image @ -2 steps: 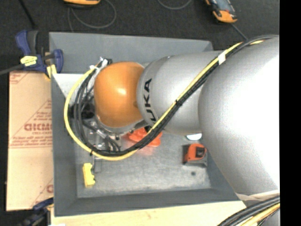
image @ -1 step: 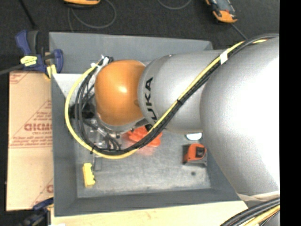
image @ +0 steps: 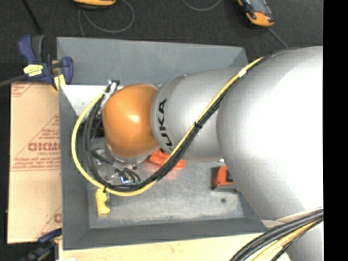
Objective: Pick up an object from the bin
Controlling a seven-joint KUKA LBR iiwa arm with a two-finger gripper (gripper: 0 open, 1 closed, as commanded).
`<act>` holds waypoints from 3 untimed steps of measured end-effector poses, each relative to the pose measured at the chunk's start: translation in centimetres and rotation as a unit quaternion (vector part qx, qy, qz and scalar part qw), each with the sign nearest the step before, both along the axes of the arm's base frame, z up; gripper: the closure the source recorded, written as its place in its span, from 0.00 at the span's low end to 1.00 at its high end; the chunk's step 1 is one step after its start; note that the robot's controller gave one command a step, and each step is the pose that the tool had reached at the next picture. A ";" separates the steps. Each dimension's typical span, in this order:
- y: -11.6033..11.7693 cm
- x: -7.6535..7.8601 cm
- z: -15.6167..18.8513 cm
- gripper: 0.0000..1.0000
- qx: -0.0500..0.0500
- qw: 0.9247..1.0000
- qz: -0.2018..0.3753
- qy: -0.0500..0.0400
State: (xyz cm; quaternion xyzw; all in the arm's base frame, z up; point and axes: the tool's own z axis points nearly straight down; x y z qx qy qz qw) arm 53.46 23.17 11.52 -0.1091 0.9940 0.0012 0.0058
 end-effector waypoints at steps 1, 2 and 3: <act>0.1 -1.4 -3.1 0.00 -0.003 0.994 0.107 0.005; 0.5 -2.8 1.0 0.00 -0.003 0.965 0.261 0.003; 0.7 -4.9 -3.8 0.00 -0.002 0.969 0.247 0.003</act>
Offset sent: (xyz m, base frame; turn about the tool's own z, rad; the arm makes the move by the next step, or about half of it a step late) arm -0.0309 0.0060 0.0142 -0.5327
